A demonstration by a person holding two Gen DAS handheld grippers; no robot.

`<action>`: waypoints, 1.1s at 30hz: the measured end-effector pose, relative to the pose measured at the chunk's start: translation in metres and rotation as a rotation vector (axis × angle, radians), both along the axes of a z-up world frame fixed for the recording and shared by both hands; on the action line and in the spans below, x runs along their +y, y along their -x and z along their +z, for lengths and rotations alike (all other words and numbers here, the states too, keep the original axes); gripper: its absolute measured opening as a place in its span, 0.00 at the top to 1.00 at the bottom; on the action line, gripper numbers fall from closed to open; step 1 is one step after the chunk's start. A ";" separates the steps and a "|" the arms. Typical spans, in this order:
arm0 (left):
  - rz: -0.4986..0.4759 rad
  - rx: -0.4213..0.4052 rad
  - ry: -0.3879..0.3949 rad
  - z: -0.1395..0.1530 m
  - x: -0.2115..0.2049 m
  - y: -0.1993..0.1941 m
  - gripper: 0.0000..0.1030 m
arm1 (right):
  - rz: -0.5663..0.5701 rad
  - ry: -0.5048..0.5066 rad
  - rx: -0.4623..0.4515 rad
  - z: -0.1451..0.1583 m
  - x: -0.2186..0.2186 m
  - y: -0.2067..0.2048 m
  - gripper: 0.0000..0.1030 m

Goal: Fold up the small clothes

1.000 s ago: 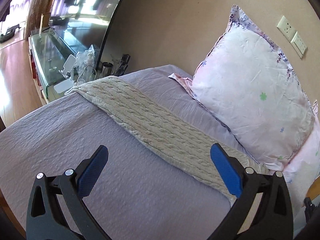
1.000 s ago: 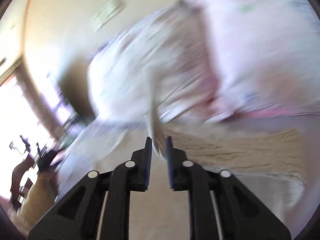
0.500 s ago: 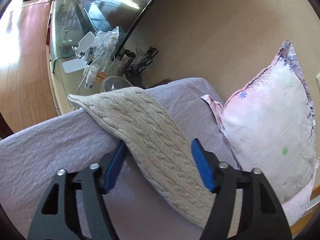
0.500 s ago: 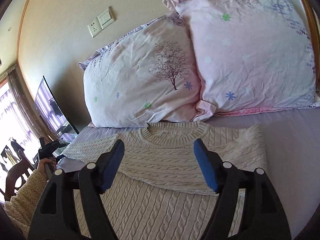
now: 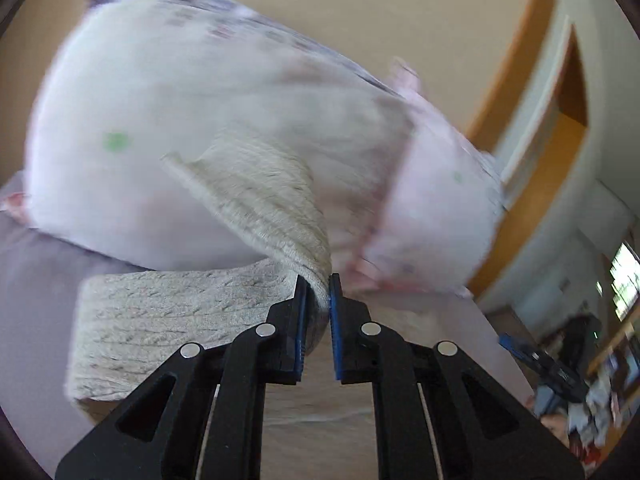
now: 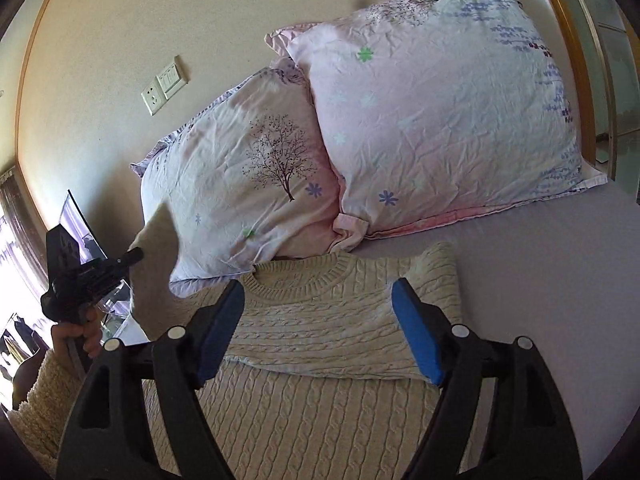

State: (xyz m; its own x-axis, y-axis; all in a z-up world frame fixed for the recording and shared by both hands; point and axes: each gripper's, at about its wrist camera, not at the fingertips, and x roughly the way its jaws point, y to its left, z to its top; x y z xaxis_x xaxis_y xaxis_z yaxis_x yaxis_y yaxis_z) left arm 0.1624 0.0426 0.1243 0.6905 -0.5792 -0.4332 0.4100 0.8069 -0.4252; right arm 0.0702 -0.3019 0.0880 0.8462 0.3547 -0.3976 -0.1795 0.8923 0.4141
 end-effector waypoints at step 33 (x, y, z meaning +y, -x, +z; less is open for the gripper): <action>-0.110 0.294 0.187 -0.140 0.107 0.264 0.35 | 0.384 -0.364 0.358 -0.143 -0.034 0.191 0.74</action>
